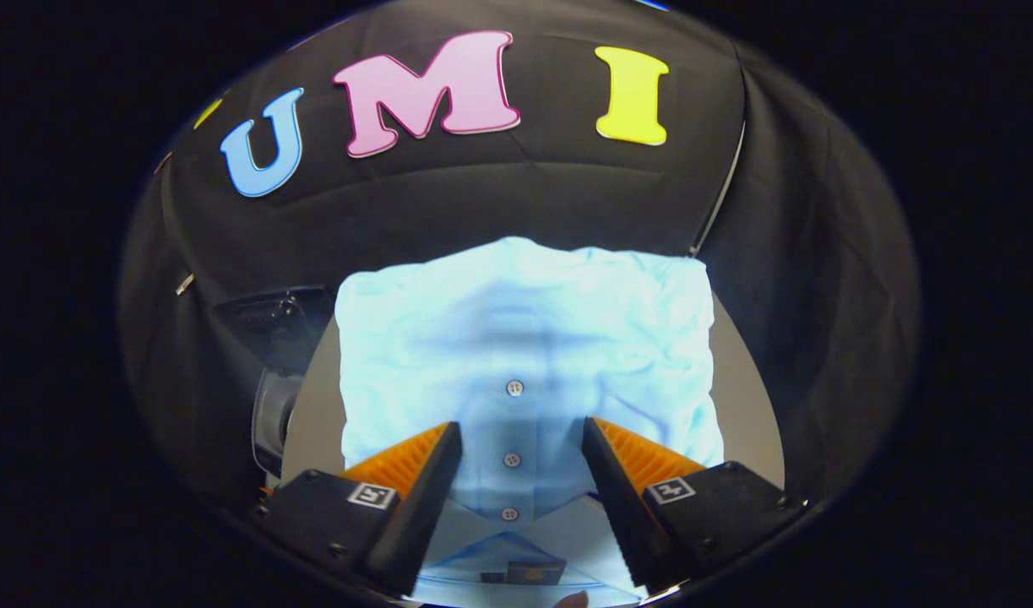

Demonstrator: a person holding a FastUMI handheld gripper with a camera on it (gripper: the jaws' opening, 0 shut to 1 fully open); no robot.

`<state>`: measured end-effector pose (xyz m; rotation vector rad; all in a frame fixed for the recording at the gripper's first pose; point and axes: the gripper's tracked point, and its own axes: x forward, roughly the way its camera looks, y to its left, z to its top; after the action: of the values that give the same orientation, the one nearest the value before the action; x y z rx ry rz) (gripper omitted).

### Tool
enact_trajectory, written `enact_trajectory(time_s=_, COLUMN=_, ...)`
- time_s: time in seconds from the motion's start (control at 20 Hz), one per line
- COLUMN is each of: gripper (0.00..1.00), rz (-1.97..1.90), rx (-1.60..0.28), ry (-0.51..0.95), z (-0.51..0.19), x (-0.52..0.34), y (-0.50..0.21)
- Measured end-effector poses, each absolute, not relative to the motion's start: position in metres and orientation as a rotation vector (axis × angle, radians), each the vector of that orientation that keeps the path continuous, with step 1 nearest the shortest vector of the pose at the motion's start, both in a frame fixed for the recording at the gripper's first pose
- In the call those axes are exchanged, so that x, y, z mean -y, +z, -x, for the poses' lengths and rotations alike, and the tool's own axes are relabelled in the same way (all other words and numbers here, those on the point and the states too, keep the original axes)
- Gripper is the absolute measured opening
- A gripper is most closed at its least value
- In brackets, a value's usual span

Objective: Put the clothes into the washing machine and then close the washing machine lid.

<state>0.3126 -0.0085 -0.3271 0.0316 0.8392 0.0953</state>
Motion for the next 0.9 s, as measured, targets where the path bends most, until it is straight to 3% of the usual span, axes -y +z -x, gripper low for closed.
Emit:
enact_trajectory(time_s=0.2, gripper=0.2, rz=-0.052, rx=-0.795, ry=0.094, z=-0.321, x=0.005, y=-0.326)
enact_trajectory(time_s=0.25, gripper=0.2, rz=-0.066, rx=-0.789, ry=0.094, z=-0.318, x=0.007, y=-0.323)
enact_trajectory(time_s=0.3, gripper=0.1, rz=-0.075, rx=-0.783, ry=0.1, z=-0.318, x=0.006, y=-0.324)
enact_trajectory(time_s=0.5, gripper=0.1, rz=-0.194, rx=-0.749, ry=0.1, z=-0.323, x=0.004, y=-0.308)
enact_trajectory(time_s=0.9, gripper=0.09, rz=-0.175, rx=-0.543, ry=0.158, z=-0.331, x=-0.011, y=-0.199)
